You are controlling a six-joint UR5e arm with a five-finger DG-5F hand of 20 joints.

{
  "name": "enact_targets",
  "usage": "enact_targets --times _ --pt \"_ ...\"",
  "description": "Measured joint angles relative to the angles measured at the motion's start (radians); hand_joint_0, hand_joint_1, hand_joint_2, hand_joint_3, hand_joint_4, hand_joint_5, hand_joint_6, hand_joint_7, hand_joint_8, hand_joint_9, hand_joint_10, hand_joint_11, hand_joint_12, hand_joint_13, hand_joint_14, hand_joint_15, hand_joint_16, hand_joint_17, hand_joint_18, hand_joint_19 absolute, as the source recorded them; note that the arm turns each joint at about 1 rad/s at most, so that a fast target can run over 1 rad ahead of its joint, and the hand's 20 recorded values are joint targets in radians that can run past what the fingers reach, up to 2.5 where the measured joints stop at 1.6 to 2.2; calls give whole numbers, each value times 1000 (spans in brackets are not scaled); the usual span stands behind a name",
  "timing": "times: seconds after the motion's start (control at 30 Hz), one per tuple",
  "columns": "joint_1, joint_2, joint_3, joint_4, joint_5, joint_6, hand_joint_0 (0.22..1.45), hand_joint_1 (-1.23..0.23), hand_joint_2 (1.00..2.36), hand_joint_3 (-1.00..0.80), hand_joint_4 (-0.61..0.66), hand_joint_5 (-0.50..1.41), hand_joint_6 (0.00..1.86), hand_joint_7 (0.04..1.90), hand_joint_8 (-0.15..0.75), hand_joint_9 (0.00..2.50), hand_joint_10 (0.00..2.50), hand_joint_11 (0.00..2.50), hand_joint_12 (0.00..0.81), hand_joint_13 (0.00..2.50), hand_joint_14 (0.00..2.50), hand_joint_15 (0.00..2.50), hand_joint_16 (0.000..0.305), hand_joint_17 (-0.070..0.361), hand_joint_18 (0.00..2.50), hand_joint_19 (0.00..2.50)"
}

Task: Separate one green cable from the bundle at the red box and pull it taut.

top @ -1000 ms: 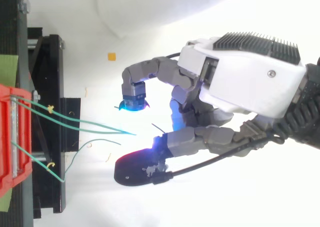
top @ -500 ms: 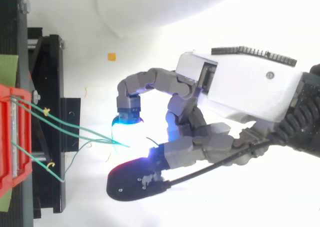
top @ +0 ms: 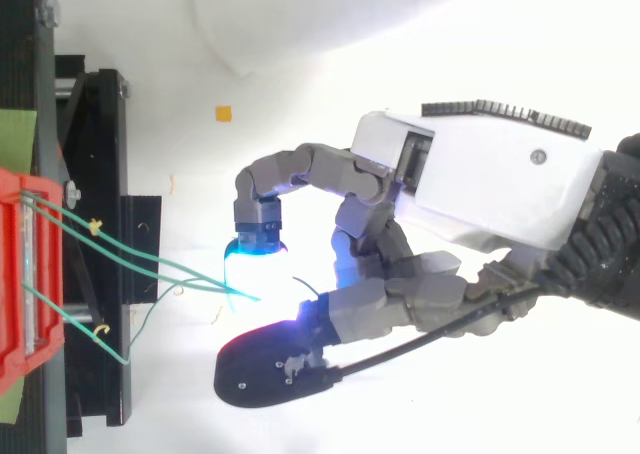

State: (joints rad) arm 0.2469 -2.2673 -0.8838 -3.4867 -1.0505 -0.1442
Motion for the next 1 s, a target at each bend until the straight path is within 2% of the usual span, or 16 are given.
enact_targets --times 0.13,0.3,0.53,0.73,1.0 --pt "0 0 -1 0 0 -9 519 -644 1000 -500 300 -12 650 1268 269 1476 636 1888 350 1048 1538 1215 53 120 1185 1239" --pt "0 0 -1 1 1 -10 451 -589 1000 -500 308 -6 637 1284 303 1508 565 1888 385 1059 1620 1134 62 139 1229 1197" --pt "0 0 -3 4 0 -11 450 -467 1000 -500 285 -3 637 1284 293 1546 508 1861 377 1073 1639 1097 62 139 1233 1199" --pt "0 0 -3 5 0 -11 521 -552 1000 -500 265 -9 659 1237 257 1543 489 1906 339 1062 1553 1190 52 118 1179 1243" --pt "0 0 -5 4 0 -9 550 -565 1000 -500 258 -8 668 1226 247 1573 463 1952 328 1073 1533 1213 50 112 1174 1259"
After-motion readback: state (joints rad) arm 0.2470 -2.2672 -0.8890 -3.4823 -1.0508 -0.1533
